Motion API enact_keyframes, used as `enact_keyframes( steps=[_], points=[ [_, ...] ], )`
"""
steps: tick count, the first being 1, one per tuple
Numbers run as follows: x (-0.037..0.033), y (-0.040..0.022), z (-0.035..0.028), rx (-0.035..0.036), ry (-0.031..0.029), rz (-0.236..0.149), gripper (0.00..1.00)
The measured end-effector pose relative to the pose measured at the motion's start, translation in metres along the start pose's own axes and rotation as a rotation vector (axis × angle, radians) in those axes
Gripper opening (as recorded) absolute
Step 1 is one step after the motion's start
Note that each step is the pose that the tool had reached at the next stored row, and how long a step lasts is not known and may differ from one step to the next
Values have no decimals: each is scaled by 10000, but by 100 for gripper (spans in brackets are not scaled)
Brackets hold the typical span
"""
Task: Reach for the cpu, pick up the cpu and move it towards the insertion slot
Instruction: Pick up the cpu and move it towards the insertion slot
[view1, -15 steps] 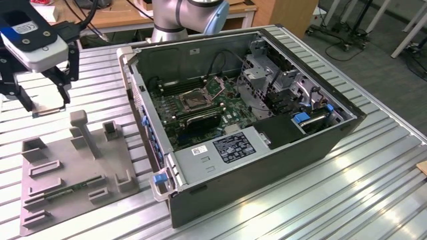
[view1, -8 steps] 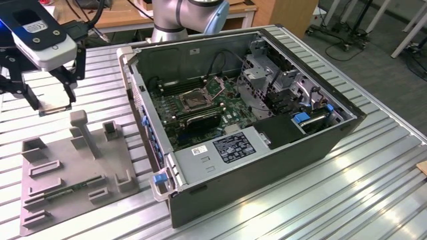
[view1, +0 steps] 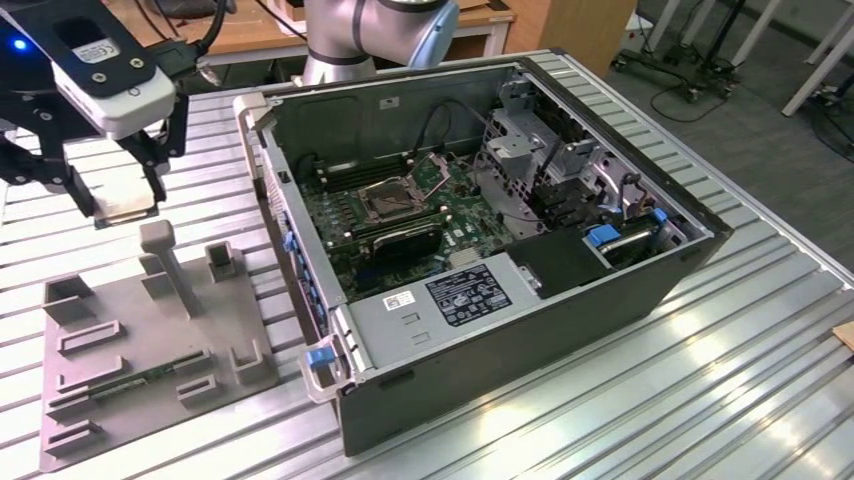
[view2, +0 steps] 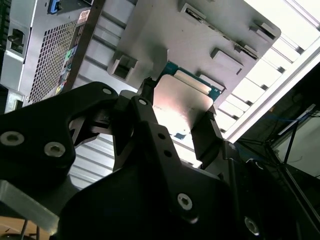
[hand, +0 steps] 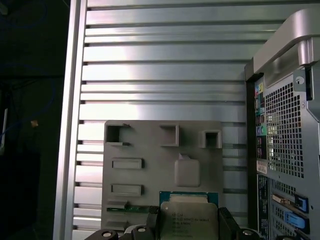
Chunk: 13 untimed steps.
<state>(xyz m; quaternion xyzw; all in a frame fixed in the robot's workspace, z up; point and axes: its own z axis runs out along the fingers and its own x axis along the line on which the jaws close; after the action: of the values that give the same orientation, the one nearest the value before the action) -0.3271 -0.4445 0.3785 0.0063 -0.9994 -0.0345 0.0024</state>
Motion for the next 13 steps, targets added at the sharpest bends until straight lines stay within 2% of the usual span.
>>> enact_keyframes(
  steps=[13],
  points=[
    [-153, -2, -1, 0, 0, 0, 54]
  ],
)
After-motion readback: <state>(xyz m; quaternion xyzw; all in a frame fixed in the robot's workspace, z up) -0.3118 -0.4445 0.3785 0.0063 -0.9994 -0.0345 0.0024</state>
